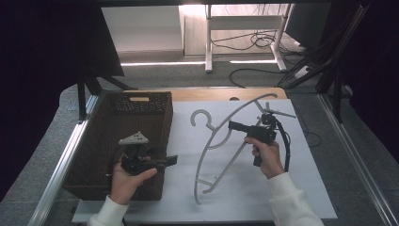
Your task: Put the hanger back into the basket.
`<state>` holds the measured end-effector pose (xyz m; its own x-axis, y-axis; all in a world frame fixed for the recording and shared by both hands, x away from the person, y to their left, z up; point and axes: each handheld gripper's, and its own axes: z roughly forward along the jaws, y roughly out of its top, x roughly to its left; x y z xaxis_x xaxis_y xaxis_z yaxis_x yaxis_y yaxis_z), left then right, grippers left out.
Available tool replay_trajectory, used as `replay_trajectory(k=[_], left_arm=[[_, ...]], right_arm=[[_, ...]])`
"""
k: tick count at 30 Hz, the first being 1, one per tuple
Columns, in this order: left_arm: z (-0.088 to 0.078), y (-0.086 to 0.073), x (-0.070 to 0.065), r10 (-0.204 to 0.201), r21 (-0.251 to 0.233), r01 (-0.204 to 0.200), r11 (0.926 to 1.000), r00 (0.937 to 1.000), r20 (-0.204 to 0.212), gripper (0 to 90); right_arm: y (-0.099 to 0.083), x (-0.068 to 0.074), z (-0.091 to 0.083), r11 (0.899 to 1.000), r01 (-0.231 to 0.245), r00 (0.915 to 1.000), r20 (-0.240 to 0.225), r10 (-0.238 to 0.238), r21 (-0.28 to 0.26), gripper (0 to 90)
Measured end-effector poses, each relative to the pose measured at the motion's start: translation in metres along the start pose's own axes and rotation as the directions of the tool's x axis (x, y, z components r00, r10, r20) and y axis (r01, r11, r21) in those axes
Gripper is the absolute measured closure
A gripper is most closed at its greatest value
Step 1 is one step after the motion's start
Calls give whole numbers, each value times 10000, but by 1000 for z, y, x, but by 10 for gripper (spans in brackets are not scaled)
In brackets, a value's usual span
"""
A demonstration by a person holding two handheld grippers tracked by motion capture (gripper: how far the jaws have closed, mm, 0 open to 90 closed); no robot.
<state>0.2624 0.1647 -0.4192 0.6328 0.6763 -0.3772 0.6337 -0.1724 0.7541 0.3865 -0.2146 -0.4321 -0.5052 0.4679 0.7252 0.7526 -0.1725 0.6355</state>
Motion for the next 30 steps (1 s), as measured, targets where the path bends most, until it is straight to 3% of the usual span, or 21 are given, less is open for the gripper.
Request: replay_trajectory(k=[6, 16, 21, 23, 24, 27, 29, 30], left_arm=[[17, 9, -7, 46, 274, -55, 9996, 9994, 343, 266], [53, 24, -12, -183, 991, 83, 9950, 9948, 1000, 341], [69, 27, -22, 206, 1502, -421, 9878, 9896, 1422, 478], [70, 26, -22, 254, 1564, -490, 9865, 9884, 1495, 509], [71, 26, -22, 290, 1665, -551, 9845, 9875, 1550, 598], [70, 26, -23, 281, 1691, -573, 9839, 9850, 1704, 672], [68, 26, -23, 237, 1761, -563, 9828, 9830, 1819, 791], [68, 26, -23, 186, 1827, -533, 9817, 9823, 1863, 794]], right_arm=[[-1, 9, -8, 9996, 130, 9987, -498, -141, -233, 850], [-4, 18, -6, 9987, 415, 9941, -991, -443, -303, 850], [-6, 21, -5, 9983, 433, 9901, -1321, -479, -379, 849], [-6, 22, -5, 9984, 423, 9892, -1386, -473, -388, 849], [-6, 23, -5, 9981, 445, 9867, -1546, -508, -436, 849], [-7, 25, -4, 9979, 470, 9841, -1695, -540, -448, 849], [-7, 27, -4, 9971, 605, 9822, -1749, -679, -471, 847], [-7, 27, -3, 9969, 638, 9811, -1799, -709, -451, 847]])
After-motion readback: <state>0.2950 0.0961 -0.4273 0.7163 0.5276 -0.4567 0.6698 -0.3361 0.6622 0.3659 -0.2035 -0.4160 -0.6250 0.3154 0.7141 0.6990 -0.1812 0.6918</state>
